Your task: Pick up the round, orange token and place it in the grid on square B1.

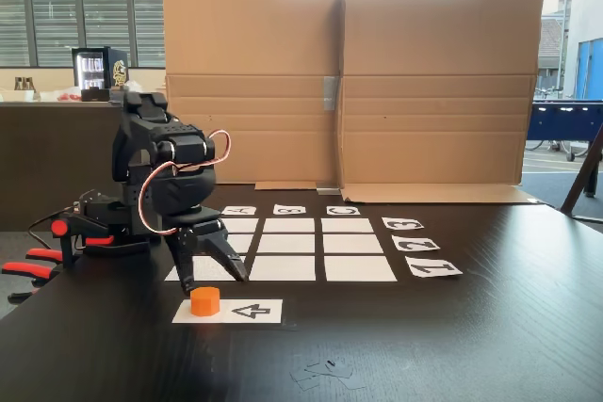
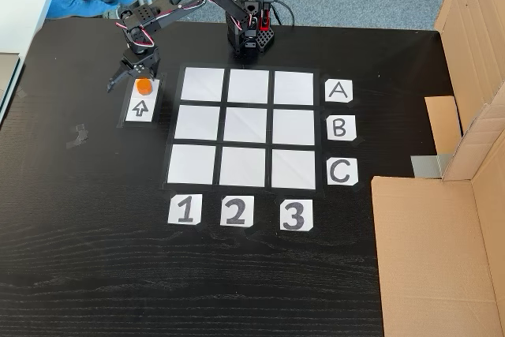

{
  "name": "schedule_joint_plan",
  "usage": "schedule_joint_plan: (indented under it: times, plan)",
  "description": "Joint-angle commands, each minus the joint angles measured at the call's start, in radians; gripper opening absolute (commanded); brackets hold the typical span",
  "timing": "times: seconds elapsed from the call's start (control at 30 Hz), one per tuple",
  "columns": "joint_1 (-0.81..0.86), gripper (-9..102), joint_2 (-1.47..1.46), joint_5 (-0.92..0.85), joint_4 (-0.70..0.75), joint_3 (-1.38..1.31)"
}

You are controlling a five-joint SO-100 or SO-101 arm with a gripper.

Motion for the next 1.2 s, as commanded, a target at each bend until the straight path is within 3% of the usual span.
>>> schedule_joint_plan:
  times: [0.0, 0.47, 0.5, 0.67, 0.7, 1.17]
  plan:
    - [0.006, 69, 0.003, 0.009, 0.008, -0.055]
    - [0.002, 69, -0.017, 0.003, 0.025, -0.058]
    - [0.002, 64, -0.021, 0.003, 0.026, -0.058]
    - [-0.008, 4, -0.035, -0.012, 0.040, -0.072]
    - [-0.009, 0, -0.037, -0.009, 0.048, -0.075]
    - [0.046, 0, -0.002, -0.002, 0.048, -0.094]
